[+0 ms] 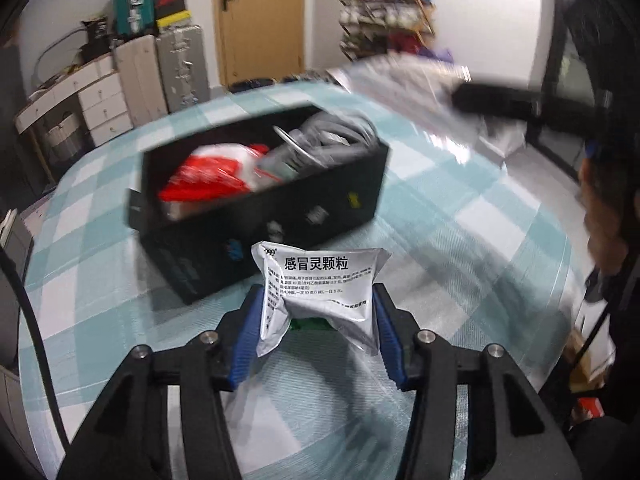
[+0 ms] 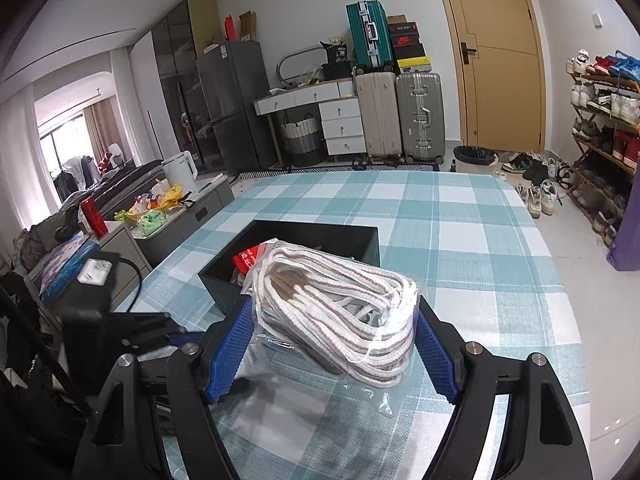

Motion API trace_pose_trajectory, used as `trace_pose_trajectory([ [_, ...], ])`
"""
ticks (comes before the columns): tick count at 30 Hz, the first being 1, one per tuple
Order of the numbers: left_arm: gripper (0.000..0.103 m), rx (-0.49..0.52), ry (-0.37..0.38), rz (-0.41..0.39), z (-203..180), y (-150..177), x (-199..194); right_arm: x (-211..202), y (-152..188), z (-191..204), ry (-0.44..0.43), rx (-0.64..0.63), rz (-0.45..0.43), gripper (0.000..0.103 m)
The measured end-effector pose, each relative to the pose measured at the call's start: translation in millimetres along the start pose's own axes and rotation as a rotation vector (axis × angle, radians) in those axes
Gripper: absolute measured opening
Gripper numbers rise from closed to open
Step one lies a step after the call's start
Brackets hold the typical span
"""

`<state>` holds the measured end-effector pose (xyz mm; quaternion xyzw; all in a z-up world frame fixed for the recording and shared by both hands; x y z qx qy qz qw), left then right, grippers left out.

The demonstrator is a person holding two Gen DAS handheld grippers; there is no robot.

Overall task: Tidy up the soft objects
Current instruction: 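Carry the rope bag with right tool while left tool carries the sachet over the box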

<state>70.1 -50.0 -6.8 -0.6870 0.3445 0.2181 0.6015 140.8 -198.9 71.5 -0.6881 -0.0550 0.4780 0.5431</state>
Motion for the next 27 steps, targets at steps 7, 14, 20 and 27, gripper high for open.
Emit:
trace_pose_trajectory([
  [7, 0.051, -0.09, -0.004, -0.099, 29.7, -25.3, -34.4, 3.9, -6.1, 2.5, 0.018, 0.001, -0.014, 0.078],
  [14, 0.051, -0.129, -0.017, -0.135, 43.3, -42.0, -38.0, 13.5, -21.3, 2.4, 0.025, 0.003, -0.024, 0.078],
  [20, 0.051, -0.124, -0.074, -0.154, 51.3, -56.8, -28.6, 27.3, -33.3, -1.0, 0.044, 0.006, -0.018, 0.078],
  [27, 0.051, -0.126, -0.098, -0.154, 56.7, -68.4, -14.8, 53.3, -44.5, -4.3, 0.065, -0.013, 0.009, 0.078],
])
Point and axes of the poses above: each gripper's, at about its wrist camera, not at the fingertips, and x roughly the way its jaws point, z to its left, y to its underside, the point moved 3 cm from there along x, roughly the way its jaws point, and after that the axes turned 11 degrees about -x, right-handed, at the moved point
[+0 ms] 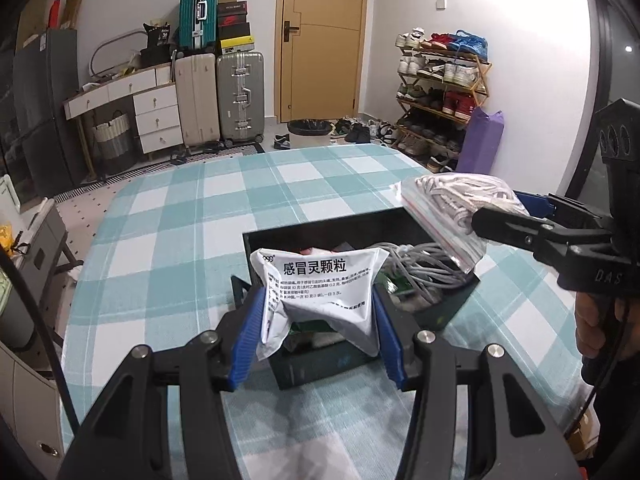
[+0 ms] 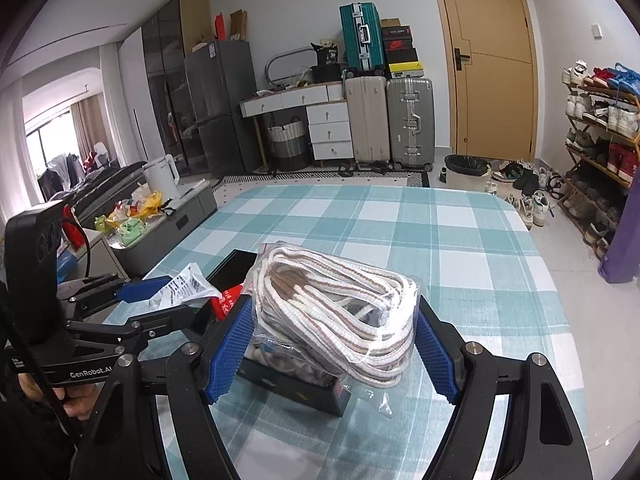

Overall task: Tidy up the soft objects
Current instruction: 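Carry the rope bag with right tool while left tool carries the sachet over the box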

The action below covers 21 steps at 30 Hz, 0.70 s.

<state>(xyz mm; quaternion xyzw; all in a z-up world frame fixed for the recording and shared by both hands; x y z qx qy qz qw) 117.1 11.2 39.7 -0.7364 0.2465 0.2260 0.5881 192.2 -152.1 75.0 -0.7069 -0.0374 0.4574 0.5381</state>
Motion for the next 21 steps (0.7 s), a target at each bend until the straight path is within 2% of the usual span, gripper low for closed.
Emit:
trace_pose_trajectory([
  [9, 0.051, -0.013, -0.01, 0.006, 3.6, -12.5, 17.4, 30.4, -7.1, 0.8, 0.039, -0.024, 0.04, 0.078],
  [21, 0.051, -0.047, -0.015, 0.011, 9.5, -23.5, 29.0, 61.5, -12.9, 1.6, 0.019, -0.075, 0.107, 0.078],
])
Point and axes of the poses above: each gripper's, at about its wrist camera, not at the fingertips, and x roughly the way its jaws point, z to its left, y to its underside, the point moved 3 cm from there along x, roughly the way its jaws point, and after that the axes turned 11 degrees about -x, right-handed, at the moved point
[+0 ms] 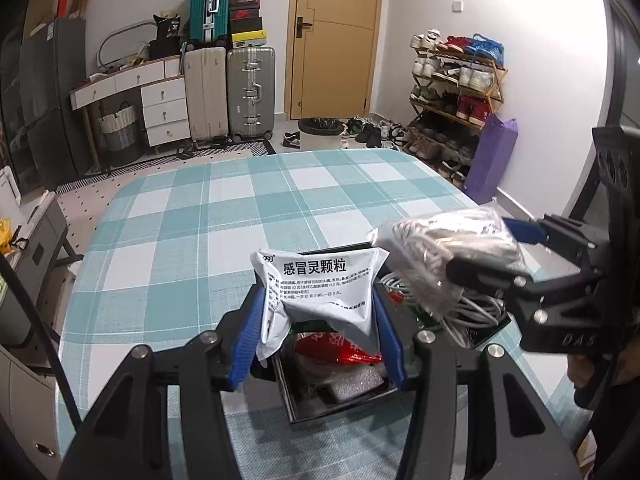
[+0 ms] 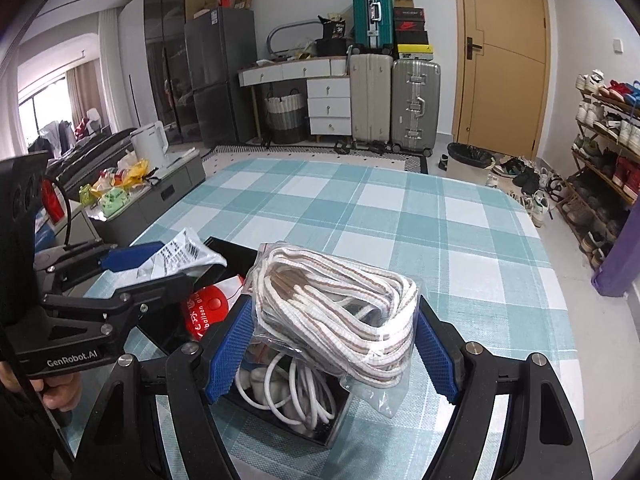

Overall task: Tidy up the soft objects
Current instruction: 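Carry the rope bag with right tool while left tool carries the sachet over the box, then release the rope bag and sachet into the box and withdraw both tools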

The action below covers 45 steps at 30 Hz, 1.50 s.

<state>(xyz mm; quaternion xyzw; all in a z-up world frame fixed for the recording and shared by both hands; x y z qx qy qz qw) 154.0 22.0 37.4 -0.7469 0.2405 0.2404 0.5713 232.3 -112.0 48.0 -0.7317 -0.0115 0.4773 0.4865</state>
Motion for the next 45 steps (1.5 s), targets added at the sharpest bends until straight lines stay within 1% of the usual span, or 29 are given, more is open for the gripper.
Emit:
trace_pose_trajectory([
  [9, 0.051, -0.019, 0.0, 0.018, 3.7, -2.7, 8.7, 20.5, -4.3, 4.1, -0.04, -0.039, 0.048, 0.078],
  [21, 0.051, -0.007, 0.007, 0.04, -0.6, -2.0, 20.7, 45.8, -5.7, 7.8, -0.087, -0.058, 0.113, 0.078],
  [38, 0.051, -0.014, 0.008, 0.049, 1.7, -2.3, 25.1, 62.3, -5.6, 10.9, -0.175, -0.106, 0.163, 0.078],
  [42, 0.051, -0.009, 0.007, 0.049, 1.3, -2.7, 25.5, 63.8, -5.7, 12.3, -0.184, -0.119, 0.171, 0.078],
  [43, 0.051, -0.01, 0.011, 0.051, 1.1, -2.8, 26.0, 63.8, -5.7, 11.9, -0.185, -0.122, 0.171, 0.079],
  [45, 0.052, -0.009, 0.014, 0.057, 0.4, -2.2, 26.7, 63.1, -5.9, 12.6, -0.184, -0.134, 0.164, 0.083],
])
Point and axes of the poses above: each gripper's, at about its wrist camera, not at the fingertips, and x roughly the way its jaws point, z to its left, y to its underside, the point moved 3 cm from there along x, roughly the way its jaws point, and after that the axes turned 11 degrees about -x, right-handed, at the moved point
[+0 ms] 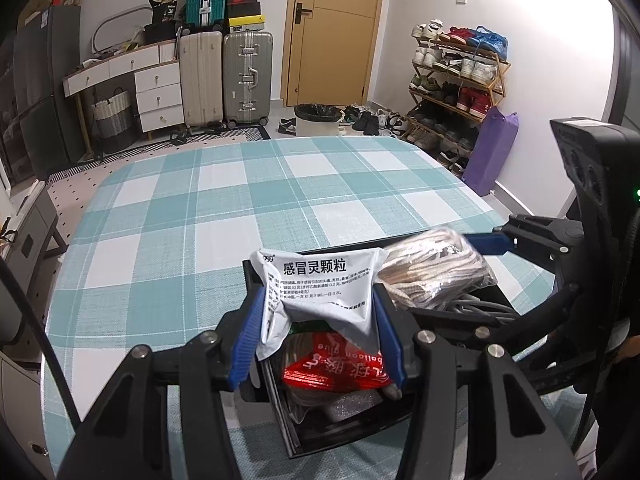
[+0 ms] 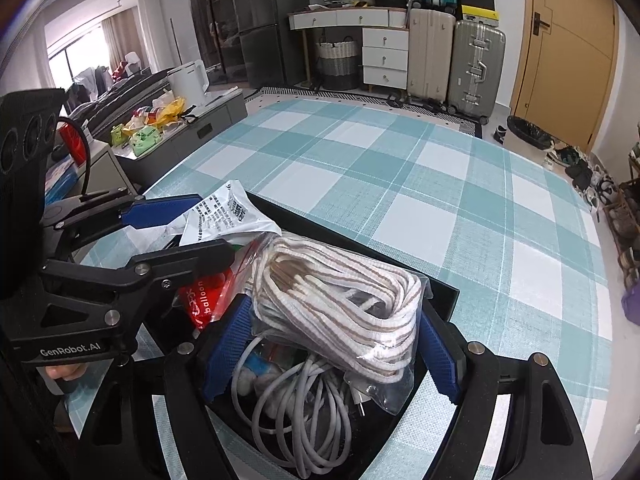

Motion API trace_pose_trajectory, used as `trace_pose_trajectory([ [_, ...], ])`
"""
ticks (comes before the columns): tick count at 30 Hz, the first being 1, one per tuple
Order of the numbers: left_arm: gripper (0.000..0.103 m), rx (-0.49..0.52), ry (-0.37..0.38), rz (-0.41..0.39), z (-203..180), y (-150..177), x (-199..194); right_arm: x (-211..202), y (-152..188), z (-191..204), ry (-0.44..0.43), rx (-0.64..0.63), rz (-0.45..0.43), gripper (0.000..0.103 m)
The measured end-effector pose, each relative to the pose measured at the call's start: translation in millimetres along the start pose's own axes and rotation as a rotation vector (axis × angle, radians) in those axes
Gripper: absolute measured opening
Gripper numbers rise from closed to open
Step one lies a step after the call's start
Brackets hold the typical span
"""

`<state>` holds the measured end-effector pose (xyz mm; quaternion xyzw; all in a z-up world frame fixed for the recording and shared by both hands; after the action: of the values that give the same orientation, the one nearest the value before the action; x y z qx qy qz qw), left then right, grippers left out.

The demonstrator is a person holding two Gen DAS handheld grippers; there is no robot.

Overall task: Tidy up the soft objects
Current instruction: 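Release the rope bag and sachet into the box and withdraw both tools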

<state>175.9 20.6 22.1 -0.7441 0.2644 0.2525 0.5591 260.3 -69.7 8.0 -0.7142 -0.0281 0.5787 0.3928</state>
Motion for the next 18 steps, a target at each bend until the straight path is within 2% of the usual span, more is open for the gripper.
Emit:
trace_pose_trajectory([
  [6, 0.054, 0.005, 0.013, 0.025, -1.9, 3.5, 2.6, -12.8, 1.6, 4.3, 0.062, -0.062, -0.058, 0.094],
  [10, 0.057, 0.009, 0.025, 0.039, -4.5, 5.4, 2.9, -19.2, 4.9, 5.9, 0.109, -0.09, -0.06, 0.101],
  [12, 0.068, 0.009, 0.043, 0.039, -6.0, 6.4, 1.6, -23.8, 6.7, 6.1, 0.122, -0.096, -0.07, 0.102],
  [17, 0.082, 0.029, 0.057, 0.033, -12.9, 11.0, -7.6, -39.0, 13.8, 6.6, 0.131, -0.095, -0.103, 0.102],
  [18, 0.089, 0.03, 0.052, 0.026, -12.8, 11.3, -9.6, -42.7, 15.9, 6.3, 0.135, -0.087, -0.112, 0.102],
])
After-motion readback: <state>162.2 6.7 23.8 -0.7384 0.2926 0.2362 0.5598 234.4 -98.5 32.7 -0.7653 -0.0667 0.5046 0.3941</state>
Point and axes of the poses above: each gripper's, at about its wrist camera, not at the fingertips, and x roughly the way its jaws point, z to its left, y to its underside, the point moved 3 cm from there along x, roughly the way its jaws point, and after that the axes turned 11 degrees about -x, right-handed, at the moved point
